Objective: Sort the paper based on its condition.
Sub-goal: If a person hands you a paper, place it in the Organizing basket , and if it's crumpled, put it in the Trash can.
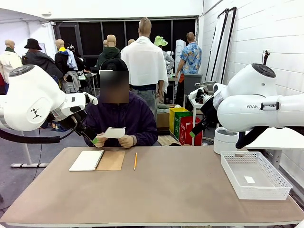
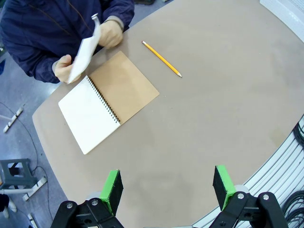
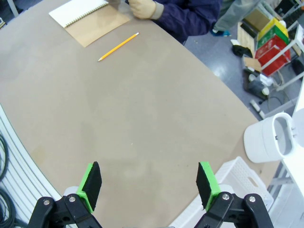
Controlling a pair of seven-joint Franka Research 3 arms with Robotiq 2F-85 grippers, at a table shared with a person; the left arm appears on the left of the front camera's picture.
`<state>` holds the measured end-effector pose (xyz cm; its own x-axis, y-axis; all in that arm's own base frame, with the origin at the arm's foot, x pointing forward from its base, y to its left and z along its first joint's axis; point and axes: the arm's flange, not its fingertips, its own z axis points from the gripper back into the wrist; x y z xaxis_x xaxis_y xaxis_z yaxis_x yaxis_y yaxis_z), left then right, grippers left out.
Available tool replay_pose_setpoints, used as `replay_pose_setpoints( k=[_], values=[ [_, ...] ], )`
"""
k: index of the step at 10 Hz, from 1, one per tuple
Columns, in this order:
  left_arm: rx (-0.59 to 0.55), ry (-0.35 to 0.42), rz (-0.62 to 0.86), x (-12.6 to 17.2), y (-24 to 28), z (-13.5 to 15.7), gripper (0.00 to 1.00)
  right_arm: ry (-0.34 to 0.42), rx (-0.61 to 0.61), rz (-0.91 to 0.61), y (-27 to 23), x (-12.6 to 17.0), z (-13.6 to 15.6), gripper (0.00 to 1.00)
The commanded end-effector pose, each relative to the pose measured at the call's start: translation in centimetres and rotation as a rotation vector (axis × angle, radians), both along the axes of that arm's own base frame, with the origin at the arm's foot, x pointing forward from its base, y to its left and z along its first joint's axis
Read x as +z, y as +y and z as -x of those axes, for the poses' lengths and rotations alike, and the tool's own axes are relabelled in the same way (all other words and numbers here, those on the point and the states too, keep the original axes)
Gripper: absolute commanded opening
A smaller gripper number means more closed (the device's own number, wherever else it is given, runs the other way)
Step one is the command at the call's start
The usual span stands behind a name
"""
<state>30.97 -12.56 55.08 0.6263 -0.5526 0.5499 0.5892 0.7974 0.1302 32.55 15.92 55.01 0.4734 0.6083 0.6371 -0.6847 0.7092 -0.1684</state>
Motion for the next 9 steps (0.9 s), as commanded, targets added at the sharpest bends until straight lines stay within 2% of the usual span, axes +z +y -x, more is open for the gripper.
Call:
replay_pose_setpoints(
  k=[1, 9],
  values=[
    [0.001, 0.003, -0.002, -0.03, 0.06, 0.02, 1.0, 0.006, 0.004, 0.0, -0.16, -0.07, -0.06, 1.0],
    [0.001, 0.003, -0.002, -0.03, 0.06, 0.02, 1.0, 0.006, 0.004, 0.0, -0.16, -0.07, -0.06, 1.0]
  ],
)
